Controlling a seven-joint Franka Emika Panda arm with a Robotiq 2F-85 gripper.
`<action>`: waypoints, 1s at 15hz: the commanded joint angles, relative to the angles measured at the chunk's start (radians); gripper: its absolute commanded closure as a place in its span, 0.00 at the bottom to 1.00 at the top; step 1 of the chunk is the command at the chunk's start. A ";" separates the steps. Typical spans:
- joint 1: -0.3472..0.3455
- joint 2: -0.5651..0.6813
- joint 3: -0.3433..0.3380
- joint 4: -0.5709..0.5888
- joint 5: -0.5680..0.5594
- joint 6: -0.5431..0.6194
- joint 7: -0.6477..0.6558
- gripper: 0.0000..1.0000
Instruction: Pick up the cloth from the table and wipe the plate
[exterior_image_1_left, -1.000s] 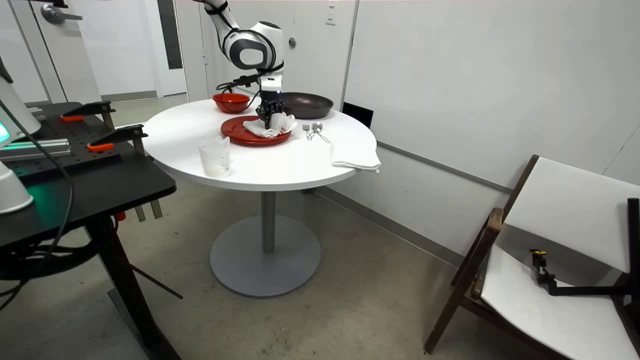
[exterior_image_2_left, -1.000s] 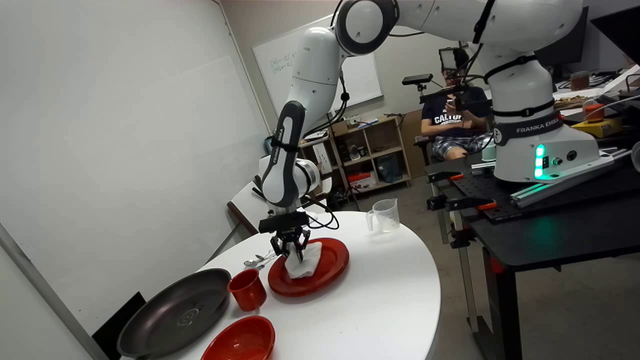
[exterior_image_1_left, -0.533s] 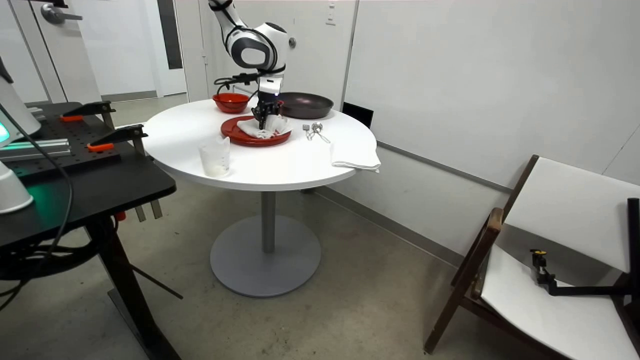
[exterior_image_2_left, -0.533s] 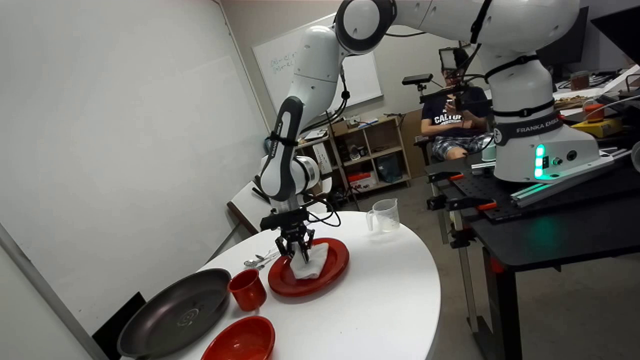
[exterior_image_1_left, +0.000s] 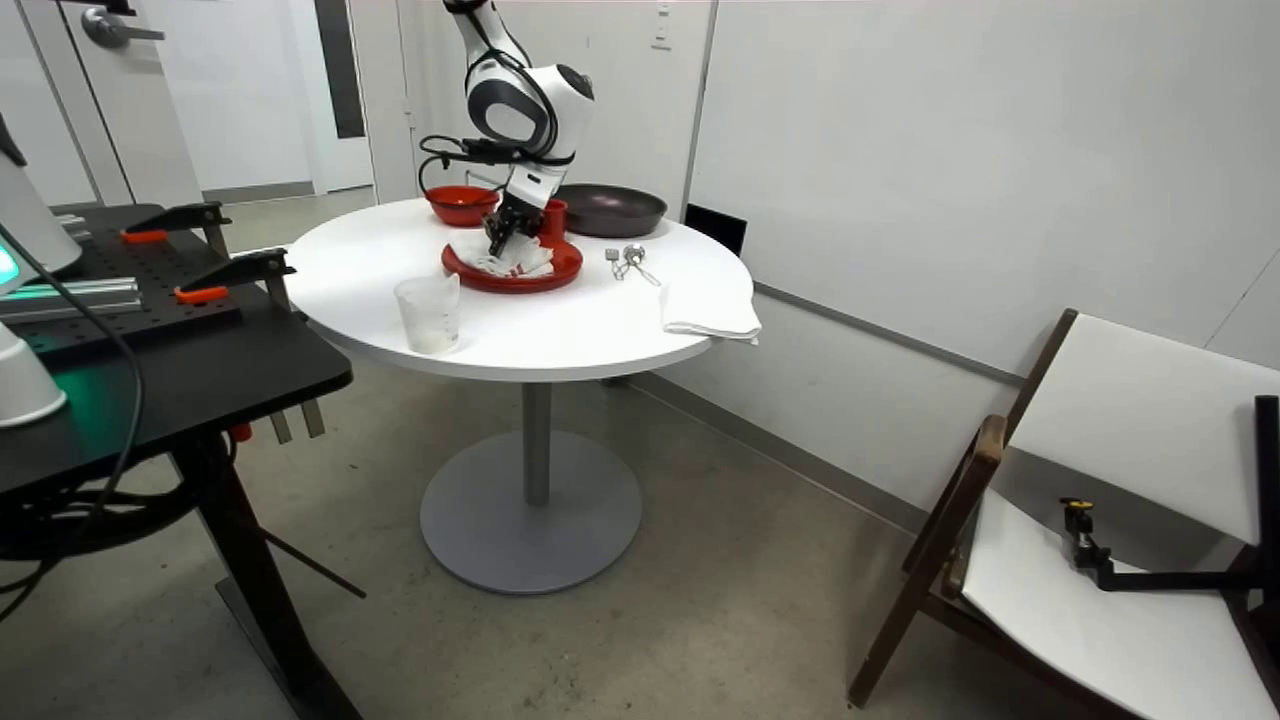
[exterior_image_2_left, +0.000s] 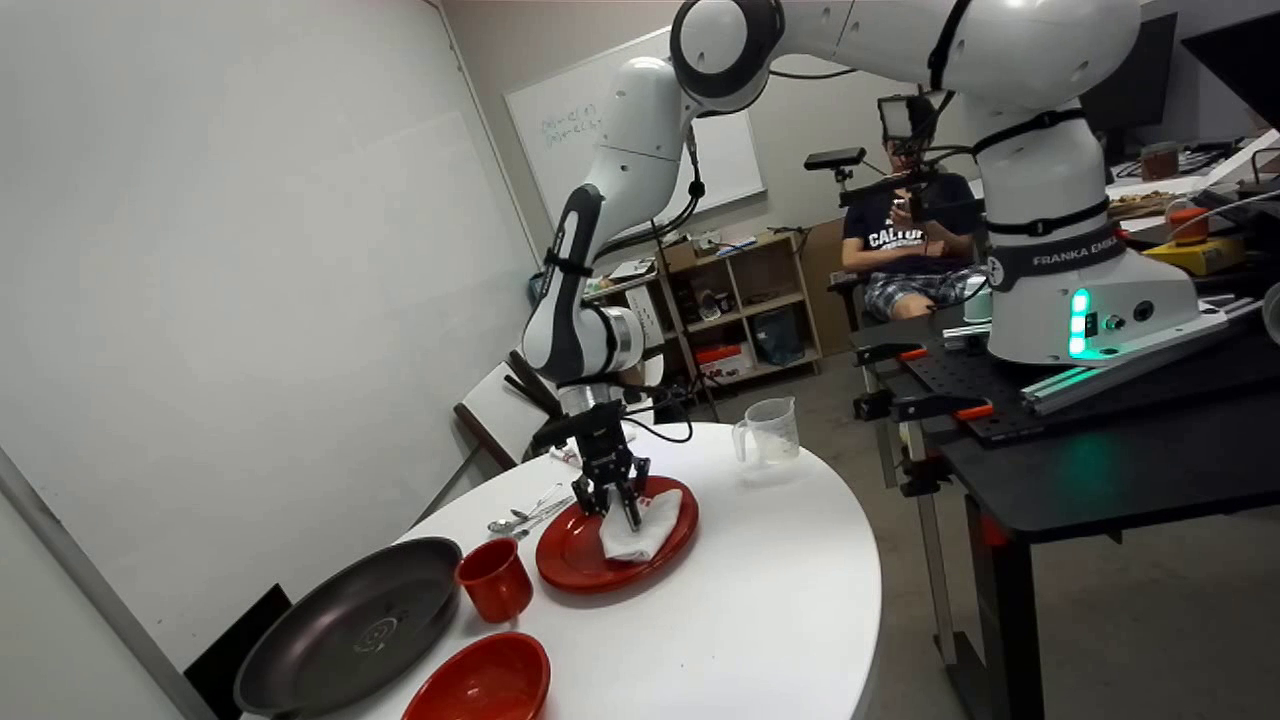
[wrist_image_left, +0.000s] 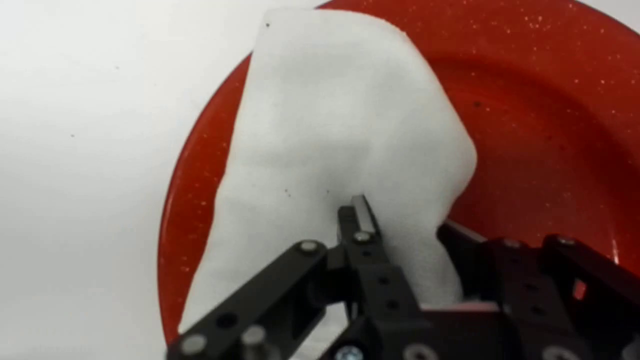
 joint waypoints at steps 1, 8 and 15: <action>-0.015 0.011 0.021 0.010 0.059 -0.059 -0.082 0.94; 0.174 -0.001 -0.130 0.019 -0.116 0.005 0.014 0.94; 0.323 -0.007 -0.283 0.001 -0.336 0.088 0.162 0.94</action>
